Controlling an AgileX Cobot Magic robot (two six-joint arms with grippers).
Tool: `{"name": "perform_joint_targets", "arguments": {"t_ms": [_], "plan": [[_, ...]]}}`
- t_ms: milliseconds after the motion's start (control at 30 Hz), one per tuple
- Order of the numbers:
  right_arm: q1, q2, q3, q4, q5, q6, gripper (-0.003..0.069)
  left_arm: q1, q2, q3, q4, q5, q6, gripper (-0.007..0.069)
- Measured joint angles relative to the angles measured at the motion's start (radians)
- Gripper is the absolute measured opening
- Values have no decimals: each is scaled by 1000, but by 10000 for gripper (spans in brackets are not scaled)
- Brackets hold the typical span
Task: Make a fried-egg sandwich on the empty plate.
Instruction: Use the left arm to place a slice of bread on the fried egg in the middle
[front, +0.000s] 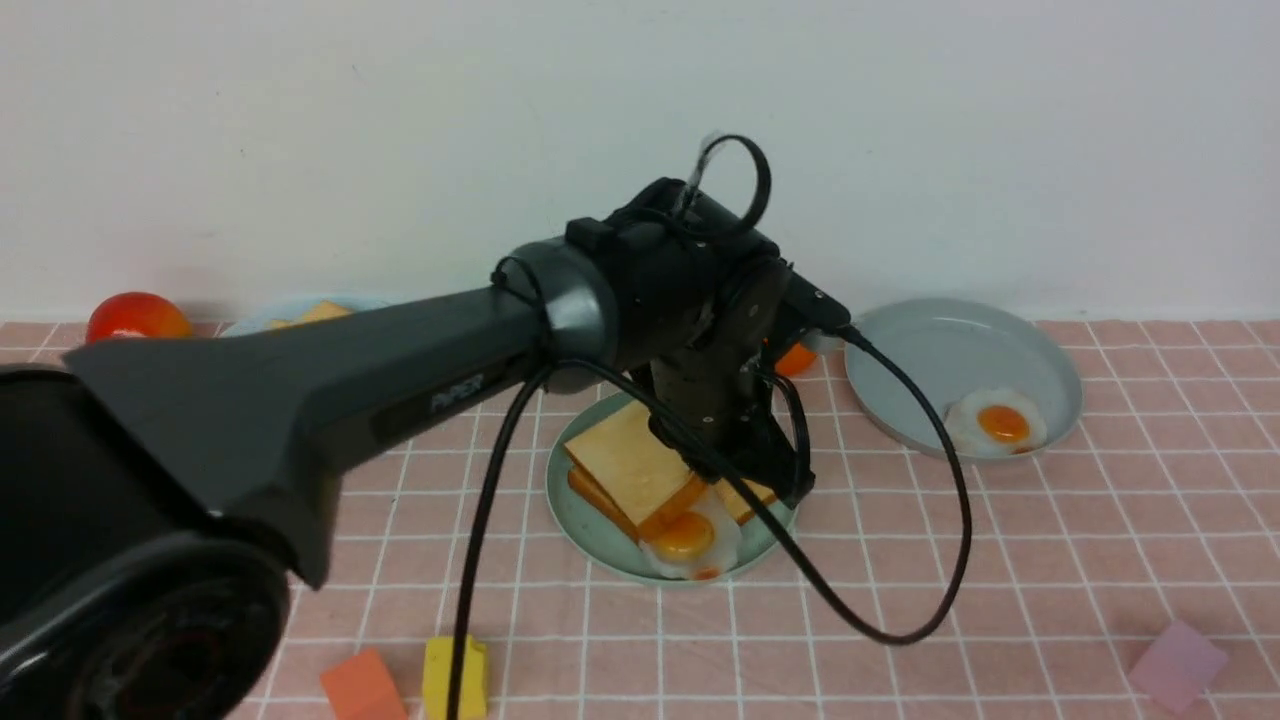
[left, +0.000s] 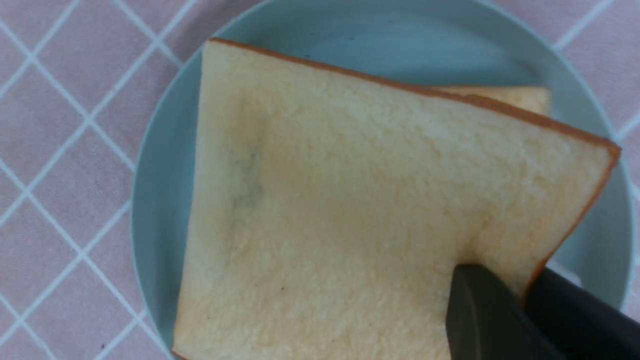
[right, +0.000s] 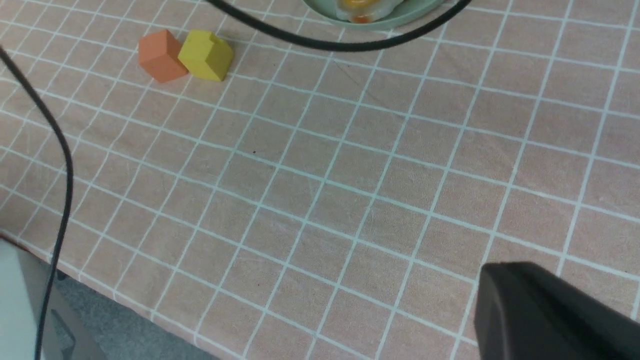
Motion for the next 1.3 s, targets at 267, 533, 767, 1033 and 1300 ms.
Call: {"name": "perform_joint_targets", "arguments": {"t_ms": [267, 533, 767, 1033, 1300], "plan": [[0, 0, 0, 4, 3, 0, 10, 0, 49, -33, -5, 2, -50, 59], [0, 0, 0, 7, 3, 0, 10, 0, 57, -34, -13, -8, -58, 127], [0, 0, 0, 6, 3, 0, 10, 0, 57, -38, -41, -8, -86, 278], [0, 0, 0, 7, -12, 0, 14, -2, 37, -38, -47, 22, -112, 304], [0, -5, 0, 54, -8, -1, 14, -90, -261, -35, -48, 33, -133, 101]]}}
